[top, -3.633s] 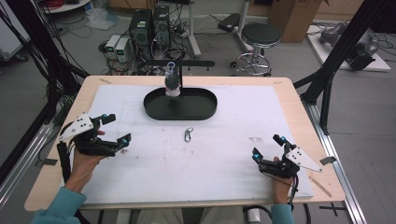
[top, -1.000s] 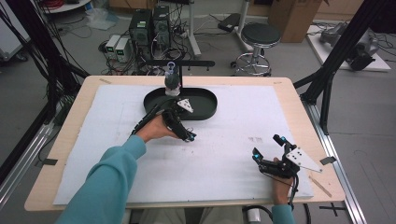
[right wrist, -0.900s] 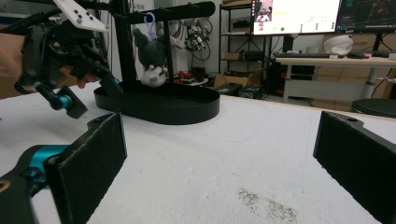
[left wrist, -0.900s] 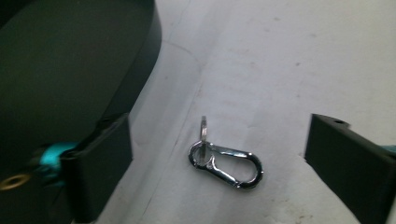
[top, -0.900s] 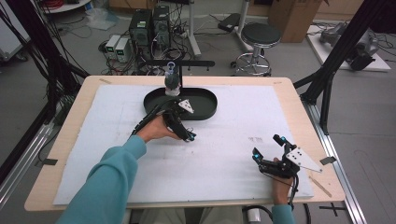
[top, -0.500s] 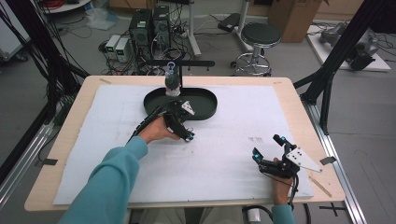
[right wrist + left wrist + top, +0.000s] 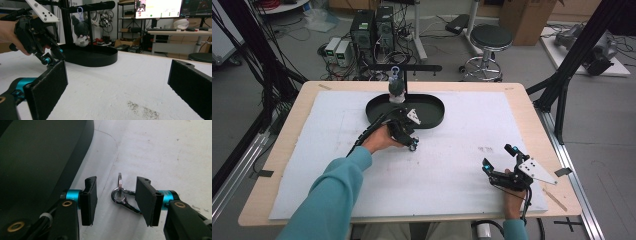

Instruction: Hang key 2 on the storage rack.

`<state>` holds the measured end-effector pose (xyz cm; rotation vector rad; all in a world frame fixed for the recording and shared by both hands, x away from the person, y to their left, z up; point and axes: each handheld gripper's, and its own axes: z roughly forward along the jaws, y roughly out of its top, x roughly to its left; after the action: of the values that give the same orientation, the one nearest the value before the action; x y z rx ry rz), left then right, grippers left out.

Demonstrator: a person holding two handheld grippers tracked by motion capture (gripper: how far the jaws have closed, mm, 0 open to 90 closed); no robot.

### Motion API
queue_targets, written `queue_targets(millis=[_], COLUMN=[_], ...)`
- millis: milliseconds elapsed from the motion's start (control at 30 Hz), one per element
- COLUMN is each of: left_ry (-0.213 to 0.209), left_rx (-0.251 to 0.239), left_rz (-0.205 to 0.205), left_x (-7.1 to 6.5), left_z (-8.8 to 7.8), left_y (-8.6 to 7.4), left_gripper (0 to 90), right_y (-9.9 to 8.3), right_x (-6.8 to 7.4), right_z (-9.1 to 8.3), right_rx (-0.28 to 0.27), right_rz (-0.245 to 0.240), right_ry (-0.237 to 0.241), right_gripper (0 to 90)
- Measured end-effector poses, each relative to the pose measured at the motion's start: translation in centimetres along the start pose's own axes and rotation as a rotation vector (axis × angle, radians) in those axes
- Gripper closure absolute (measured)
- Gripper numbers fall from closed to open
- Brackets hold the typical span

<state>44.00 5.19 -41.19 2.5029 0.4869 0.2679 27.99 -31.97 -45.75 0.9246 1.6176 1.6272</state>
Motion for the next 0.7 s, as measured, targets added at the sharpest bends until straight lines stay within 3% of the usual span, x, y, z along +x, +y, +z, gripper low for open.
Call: queue_targets(millis=[67, 233, 700], left_ry=[0.018, 0.012, 0.015], left_rx=[0.011, 0.019, 0.024], left_rz=[0.007, 0.01, 0.007], left_x=[-0.04, 0.07, 0.04], left_z=[0.09, 0.15, 0.23], left_y=[-0.01, -0.09, -0.08], left_gripper=[57.0, 65.1, 73.0], right_y=[0.0, 0.0, 0.0], right_x=[0.0, 0.01, 0.02], right_z=[0.0, 0.0, 0.01], right_rx=[0.0, 0.001, -0.001], right_rz=[0.0, -0.001, 0.005], right_ry=[0.0, -0.001, 0.001], right_gripper=[1.8, 1.8, 1.8])
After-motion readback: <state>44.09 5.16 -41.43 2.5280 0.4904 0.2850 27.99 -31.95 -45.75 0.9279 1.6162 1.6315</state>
